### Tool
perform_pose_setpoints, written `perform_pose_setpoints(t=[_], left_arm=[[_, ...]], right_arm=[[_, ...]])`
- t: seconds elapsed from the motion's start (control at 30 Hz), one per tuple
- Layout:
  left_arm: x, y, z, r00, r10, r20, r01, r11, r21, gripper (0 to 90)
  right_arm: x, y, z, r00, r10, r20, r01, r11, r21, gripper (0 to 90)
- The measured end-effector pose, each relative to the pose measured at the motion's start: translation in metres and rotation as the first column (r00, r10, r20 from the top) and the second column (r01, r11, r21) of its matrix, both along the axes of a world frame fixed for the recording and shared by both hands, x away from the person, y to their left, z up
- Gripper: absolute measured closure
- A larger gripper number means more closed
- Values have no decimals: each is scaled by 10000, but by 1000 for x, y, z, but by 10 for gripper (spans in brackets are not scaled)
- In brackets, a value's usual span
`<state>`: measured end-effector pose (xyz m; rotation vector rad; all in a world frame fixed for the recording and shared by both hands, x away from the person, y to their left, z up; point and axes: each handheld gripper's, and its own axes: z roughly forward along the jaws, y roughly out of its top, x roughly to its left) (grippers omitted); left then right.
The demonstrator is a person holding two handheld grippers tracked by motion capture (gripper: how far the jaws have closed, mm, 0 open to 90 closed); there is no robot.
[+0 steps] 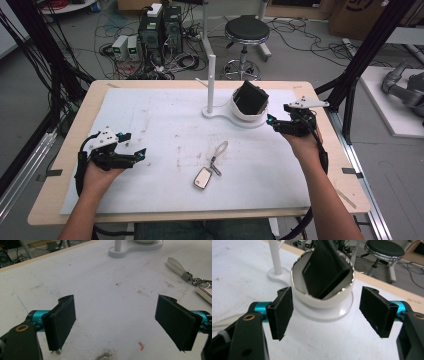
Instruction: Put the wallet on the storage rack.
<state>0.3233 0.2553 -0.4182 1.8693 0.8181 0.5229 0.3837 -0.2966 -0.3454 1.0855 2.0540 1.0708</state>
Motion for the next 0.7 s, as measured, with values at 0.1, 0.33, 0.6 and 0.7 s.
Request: perform_pose_setpoints(t=[0.1, 0.33, 0.6, 0.7], left_arm=[[3, -2, -1, 10000, -80, -17, 80, 10000, -8, 169], [9, -3, -1, 10000, -49, 82, 49, 9999, -93, 169], [9, -3, -2, 9999, -83, 134, 85, 9998, -166, 169], [9, -3, -3, 9999, -101, 133, 104, 9998, -188, 169]], right_arm=[[-8, -2, -10, 9999, 9, -154, -9, 10000, 1, 264], [-29, -5, -31, 9998, -7, -193, 19, 9980, 631, 212], [-46, -2, -55, 9994, 118, -315, -87, 9952, 973, 205], [-49, -2, -60, 9993, 112, -361, -79, 9960, 890, 205]])
